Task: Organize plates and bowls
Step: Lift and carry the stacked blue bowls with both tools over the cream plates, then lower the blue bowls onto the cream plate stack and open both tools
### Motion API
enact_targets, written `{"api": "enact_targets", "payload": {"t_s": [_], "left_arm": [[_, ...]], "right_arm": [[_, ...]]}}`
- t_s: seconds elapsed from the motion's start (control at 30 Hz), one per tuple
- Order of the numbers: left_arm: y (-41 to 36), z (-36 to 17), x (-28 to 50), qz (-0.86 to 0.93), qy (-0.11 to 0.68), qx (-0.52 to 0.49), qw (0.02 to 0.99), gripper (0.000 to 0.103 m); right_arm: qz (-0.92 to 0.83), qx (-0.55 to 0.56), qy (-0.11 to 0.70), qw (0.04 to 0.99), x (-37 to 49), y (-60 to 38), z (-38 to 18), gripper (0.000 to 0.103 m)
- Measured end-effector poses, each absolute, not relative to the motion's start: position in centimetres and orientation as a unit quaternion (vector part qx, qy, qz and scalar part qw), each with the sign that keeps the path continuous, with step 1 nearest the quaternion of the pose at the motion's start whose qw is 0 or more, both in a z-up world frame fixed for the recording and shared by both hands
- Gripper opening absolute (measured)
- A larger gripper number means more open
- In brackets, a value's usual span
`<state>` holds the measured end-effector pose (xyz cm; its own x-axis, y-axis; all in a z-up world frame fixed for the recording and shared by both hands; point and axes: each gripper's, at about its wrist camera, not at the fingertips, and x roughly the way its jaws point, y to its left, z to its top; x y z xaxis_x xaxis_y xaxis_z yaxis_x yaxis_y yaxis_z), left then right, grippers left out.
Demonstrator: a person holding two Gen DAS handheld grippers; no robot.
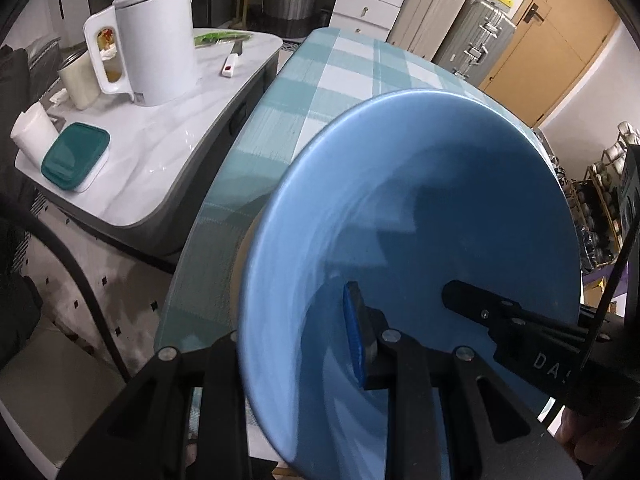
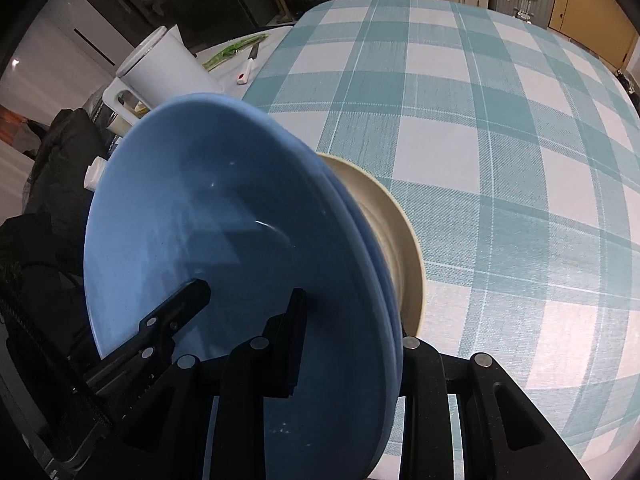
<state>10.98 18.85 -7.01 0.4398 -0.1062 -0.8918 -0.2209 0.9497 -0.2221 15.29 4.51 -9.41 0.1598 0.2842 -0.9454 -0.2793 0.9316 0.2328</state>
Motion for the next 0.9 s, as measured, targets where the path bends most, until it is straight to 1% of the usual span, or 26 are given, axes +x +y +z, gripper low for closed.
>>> {"api": "enact_targets", "payload": {"t_s": [0.13, 0.53, 0.7, 0.77, 0.9], "left_arm": [[18.4, -6.9, 11.0, 0.033, 0.528, -0.140, 0.837, 0.025], [18.5, -7.3, 11.3, 0.032, 0.529, -0.140, 0.837, 0.025], [18.3, -7.2, 11.3, 0.035, 0.528, -0.127, 0.839, 0.026], [18.8, -6.9, 11.1, 0.037, 0.521, -0.142, 0.841, 0.030], [19.1, -6.1, 10.7, 0.049, 0.502, -0.136, 0.853, 0.030]], "right_arm": [[0.184, 0.008, 0.622, 0.761, 15.5, 4.3, -9.6, 0.028], [0.189, 0.000, 0.621, 0.761, 16.1, 4.4, -9.8, 0.030], [0.197, -0.014, 0.610, 0.768, 15.9, 4.7, -9.1, 0.035], [0.198, -0.014, 0.608, 0.769, 15.8, 4.7, -9.0, 0.036], [0.201, -0.017, 0.587, 0.784, 15.5, 4.1, -8.1, 0.040]]}}
